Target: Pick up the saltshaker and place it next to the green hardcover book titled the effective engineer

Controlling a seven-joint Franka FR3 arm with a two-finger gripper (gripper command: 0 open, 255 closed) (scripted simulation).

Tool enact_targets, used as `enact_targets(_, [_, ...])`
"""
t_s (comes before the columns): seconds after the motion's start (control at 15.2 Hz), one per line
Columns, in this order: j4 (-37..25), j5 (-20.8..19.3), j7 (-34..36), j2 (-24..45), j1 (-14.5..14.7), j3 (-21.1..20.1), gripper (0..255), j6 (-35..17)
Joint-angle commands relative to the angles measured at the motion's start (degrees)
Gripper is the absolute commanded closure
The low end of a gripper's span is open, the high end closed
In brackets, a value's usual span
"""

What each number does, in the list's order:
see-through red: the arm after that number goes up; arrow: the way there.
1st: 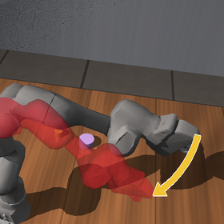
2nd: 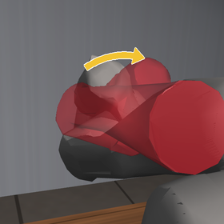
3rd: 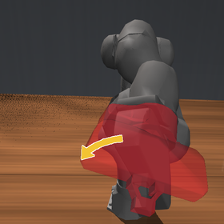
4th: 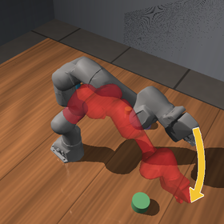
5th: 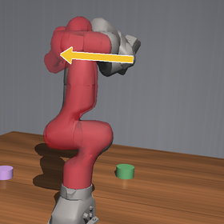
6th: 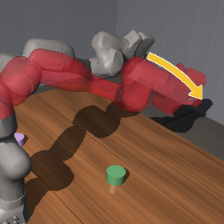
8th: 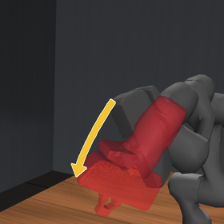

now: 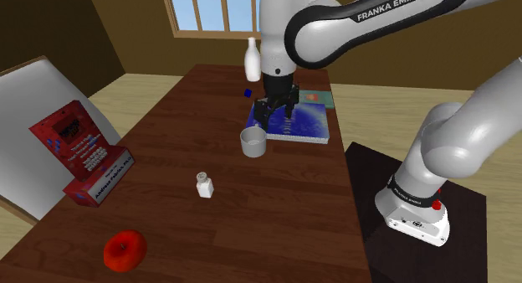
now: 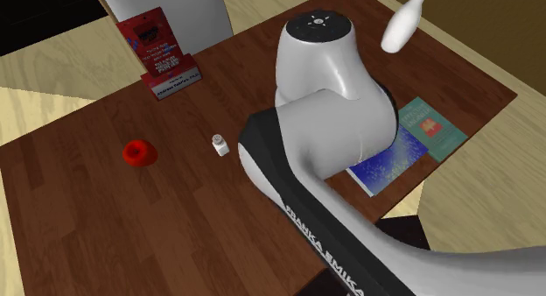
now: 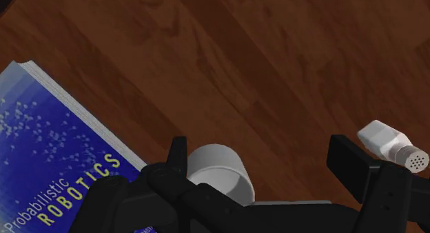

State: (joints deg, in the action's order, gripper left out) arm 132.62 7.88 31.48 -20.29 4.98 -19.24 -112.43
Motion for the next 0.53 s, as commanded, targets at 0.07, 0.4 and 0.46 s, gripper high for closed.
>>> enact_targets(0.07, [-3.3, -1.3, 4.2, 6.3, 0.1, -2.8, 0, -3.2])
enact_targets(0.4, [-10.4, -5.6, 12.2, 17.0, 0.9, -6.7, 0, -6.5])
enact_targets(0.46, [-12.1, -6.7, 13.9, 19.3, 1.3, -7.3, 0, -7.0])
